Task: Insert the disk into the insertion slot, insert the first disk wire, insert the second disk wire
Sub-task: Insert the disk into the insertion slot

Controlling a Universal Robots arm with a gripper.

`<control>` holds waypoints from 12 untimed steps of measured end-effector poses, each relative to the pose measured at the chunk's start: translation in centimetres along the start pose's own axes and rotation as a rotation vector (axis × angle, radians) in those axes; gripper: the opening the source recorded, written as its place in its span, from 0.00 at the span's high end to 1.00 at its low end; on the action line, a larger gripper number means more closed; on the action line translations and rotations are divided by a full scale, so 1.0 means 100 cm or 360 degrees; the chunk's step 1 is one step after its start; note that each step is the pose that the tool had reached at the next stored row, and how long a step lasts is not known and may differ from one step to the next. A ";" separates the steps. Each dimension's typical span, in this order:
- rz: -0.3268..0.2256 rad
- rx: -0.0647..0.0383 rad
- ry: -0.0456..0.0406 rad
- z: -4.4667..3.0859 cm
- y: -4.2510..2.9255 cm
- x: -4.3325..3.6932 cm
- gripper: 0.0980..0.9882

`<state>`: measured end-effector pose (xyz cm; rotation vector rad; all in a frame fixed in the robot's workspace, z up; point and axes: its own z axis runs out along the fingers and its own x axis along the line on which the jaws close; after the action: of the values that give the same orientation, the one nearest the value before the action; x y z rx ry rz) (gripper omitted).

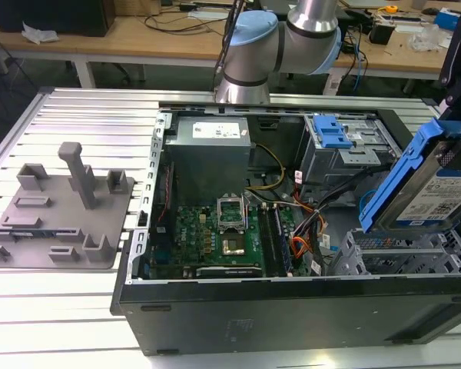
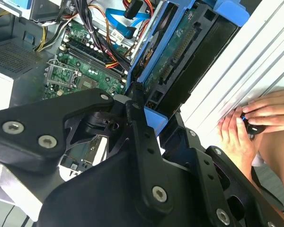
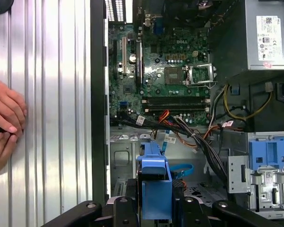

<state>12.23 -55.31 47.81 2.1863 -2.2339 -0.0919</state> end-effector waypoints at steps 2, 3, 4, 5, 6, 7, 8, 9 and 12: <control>-0.0002 0.0000 0.0000 0.0006 0.0015 0.0000 0.70; -0.0007 0.0000 0.0001 0.0009 0.0020 0.0001 0.70; -0.0016 0.0000 0.0001 0.0014 0.0020 0.0001 0.70; -0.0021 -0.0001 0.0001 0.0015 0.0020 0.0001 0.70; -0.0022 -0.0001 0.0002 0.0015 0.0019 0.0001 0.70; -0.0022 -0.0001 0.0002 0.0017 0.0013 0.0000 0.70; -0.0022 -0.0001 0.0002 0.0021 0.0008 0.0001 0.70; -0.0022 -0.0001 0.0001 0.0025 0.0007 0.0001 0.70; -0.0022 -0.0001 0.0001 0.0032 0.0002 0.0002 0.70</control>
<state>12.19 -55.31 47.49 2.2017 -2.2180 -0.0915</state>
